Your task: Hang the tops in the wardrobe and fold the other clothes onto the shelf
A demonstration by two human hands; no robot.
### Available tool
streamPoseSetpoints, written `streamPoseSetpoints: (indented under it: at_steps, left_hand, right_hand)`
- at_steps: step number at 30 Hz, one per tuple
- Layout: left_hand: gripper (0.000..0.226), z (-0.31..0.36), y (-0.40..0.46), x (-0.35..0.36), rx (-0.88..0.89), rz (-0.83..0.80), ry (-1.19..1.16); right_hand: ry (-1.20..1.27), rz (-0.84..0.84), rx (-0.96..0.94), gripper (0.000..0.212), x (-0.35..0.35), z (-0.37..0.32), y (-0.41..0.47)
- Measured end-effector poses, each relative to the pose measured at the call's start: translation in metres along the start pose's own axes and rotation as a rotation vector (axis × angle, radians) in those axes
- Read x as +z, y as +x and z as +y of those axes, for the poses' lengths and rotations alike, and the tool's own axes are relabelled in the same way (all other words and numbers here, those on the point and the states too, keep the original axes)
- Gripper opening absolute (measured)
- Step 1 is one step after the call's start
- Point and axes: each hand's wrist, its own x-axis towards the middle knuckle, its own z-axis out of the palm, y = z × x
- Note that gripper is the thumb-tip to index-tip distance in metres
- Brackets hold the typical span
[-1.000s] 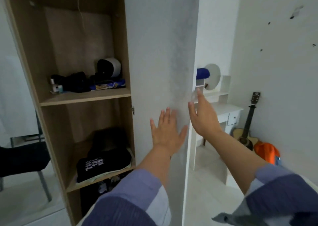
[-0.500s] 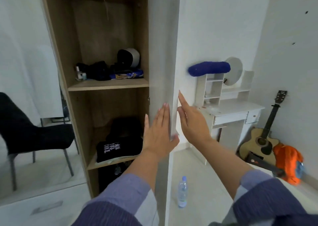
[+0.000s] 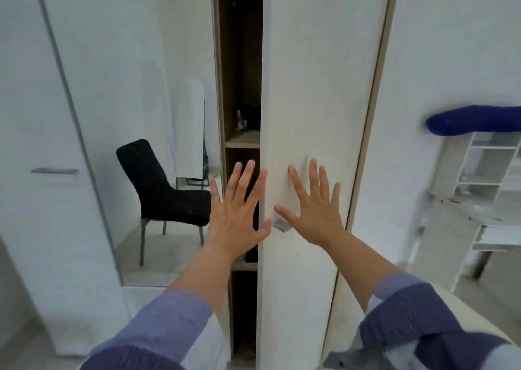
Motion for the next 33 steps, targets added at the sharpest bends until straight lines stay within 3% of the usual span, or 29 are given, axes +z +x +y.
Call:
streamPoseSetpoints:
  at_steps: [15,21,24,30,33]
  left_hand:
    - [0.106,-0.146,0.080,0.132,-0.103,-0.003,0.092]
    - [0.103,-0.167,0.125,0.183,-0.173,-0.084,0.132]
    - [0.102,-0.170,0.139,0.206,-0.205,-0.050,0.135]
    - [0.103,-0.176,0.143,0.215,-0.194,-0.078,0.119]
    - [0.103,-0.175,0.141,0.205,-0.166,-0.068,0.093]
  right_hand:
    - [-0.231,0.194,-0.032,0.097,0.118,-0.041,0.159]
    - [-0.222,0.199,0.035,0.104,0.156,-0.041,0.211]
    - [-0.214,0.233,0.058,0.103,0.169,-0.042,0.228]
    - [-0.228,0.237,0.046,0.102,0.176,-0.039,0.235]
    - [-0.195,0.246,0.011,0.090,0.167,-0.040,0.226]
